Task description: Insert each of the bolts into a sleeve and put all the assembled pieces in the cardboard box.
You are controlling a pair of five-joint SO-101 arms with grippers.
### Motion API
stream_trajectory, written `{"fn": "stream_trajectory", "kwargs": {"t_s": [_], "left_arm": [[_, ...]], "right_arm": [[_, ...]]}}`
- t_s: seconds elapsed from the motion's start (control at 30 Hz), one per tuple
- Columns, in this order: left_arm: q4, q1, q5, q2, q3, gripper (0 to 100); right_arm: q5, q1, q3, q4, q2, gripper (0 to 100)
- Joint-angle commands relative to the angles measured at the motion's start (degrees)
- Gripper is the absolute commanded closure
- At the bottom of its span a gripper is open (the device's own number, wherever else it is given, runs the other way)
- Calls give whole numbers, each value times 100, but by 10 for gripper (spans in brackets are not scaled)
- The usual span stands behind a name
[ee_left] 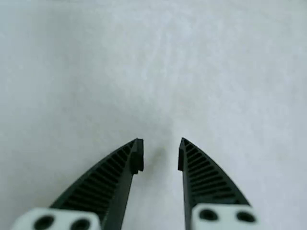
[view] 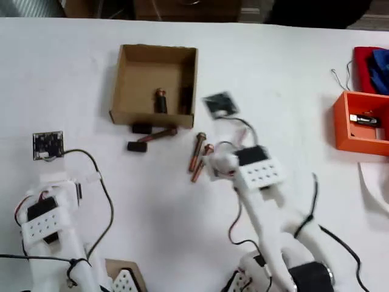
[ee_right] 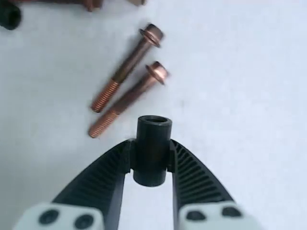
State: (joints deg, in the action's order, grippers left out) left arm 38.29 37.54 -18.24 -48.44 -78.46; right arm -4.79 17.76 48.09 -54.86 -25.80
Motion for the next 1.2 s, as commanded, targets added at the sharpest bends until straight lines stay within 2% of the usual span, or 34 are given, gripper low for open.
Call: {"fn": "stream_trajectory", "kwargs": {"t_s": [0.0,0.17,0.27,0.53,0.77,0.93,1.0,1.07,1.17], "left_arm": [[-88,53,0,-53,22,854],[-88,53,0,-53,22,854],[-88,53,0,-53,22,854],[-88,53,0,-53,22,854],[-9,-70,9,-53,22,854],[967,-352,35,-97,409,854],[1662,-352,35,-264,892,854],[2523,-352,35,-536,1376,854],[3464,-536,0,-967,1569,854]], "right_arm": [[-79,-725,264,48,-374,978],[-466,-892,589,75,-374,978],[-448,-892,721,215,-374,978],[-448,-892,1697,1393,-374,978],[-448,-892,1758,1631,-374,976],[-484,-901,1626,1596,-479,974],[-484,-884,1591,1560,-637,970],[-457,-884,1591,1429,-840,923],[-448,-884,1600,1376,-1121,782]]}}
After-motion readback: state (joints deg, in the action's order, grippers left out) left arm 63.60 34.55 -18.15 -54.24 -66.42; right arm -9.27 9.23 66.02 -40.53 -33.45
